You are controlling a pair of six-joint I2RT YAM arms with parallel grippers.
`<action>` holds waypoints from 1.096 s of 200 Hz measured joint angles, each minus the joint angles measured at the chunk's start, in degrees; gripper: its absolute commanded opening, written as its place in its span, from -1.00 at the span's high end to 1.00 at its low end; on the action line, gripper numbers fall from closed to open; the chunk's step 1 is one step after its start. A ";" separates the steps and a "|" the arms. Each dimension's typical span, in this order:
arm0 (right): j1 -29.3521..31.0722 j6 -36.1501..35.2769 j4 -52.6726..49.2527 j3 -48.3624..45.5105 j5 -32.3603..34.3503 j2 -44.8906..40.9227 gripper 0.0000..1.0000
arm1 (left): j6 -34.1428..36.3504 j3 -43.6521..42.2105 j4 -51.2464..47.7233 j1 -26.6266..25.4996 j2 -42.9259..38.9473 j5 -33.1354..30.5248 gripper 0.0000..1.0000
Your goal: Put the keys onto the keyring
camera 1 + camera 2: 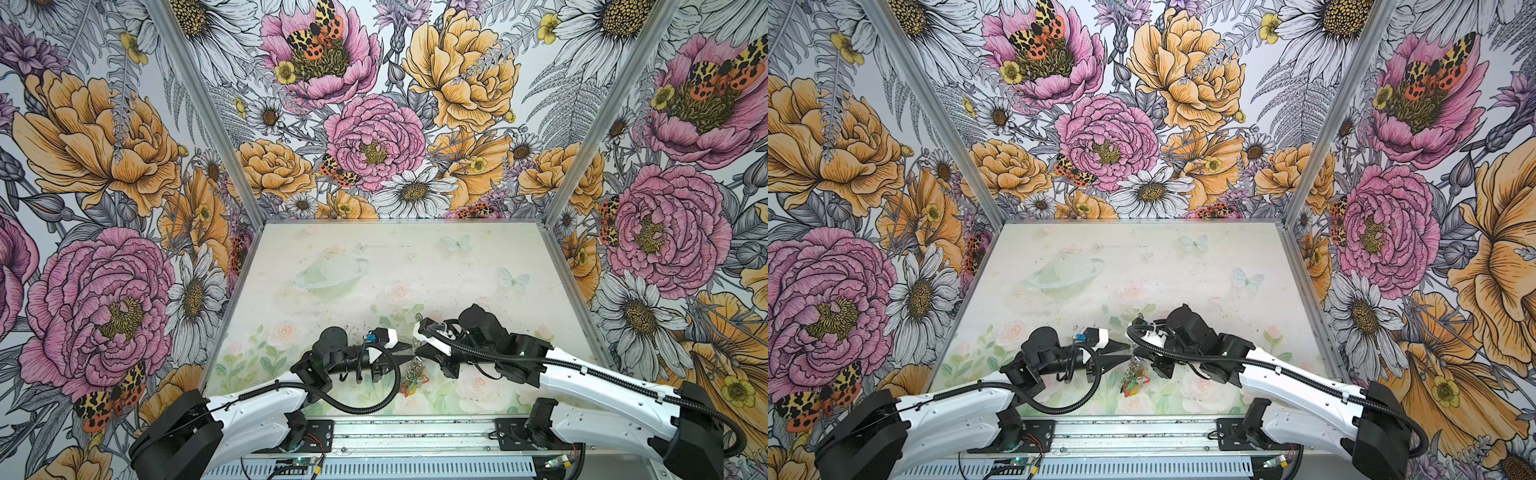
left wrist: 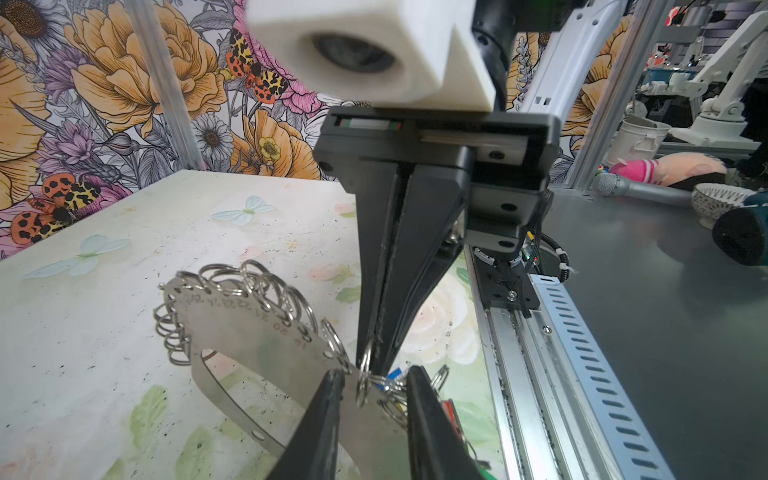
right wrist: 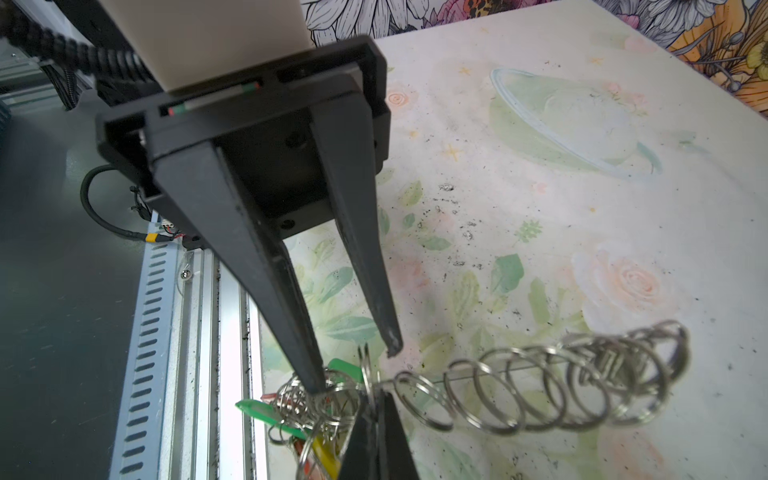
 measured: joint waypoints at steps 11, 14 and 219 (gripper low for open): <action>0.28 -0.59 -1.92 1.64 1.03 1.07 1.00 | 1.01 0.61 -1.53 0.00 0.42 -0.04 0.45; 0.44 -0.76 -2.47 2.10 1.33 1.42 1.00 | 1.14 0.76 -1.81 0.00 0.59 -0.02 0.45; 2.03 -3.85 -11.13 8.15 4.81 6.93 0.87 | 3.72 2.58 -6.14 0.04 2.34 -0.63 1.00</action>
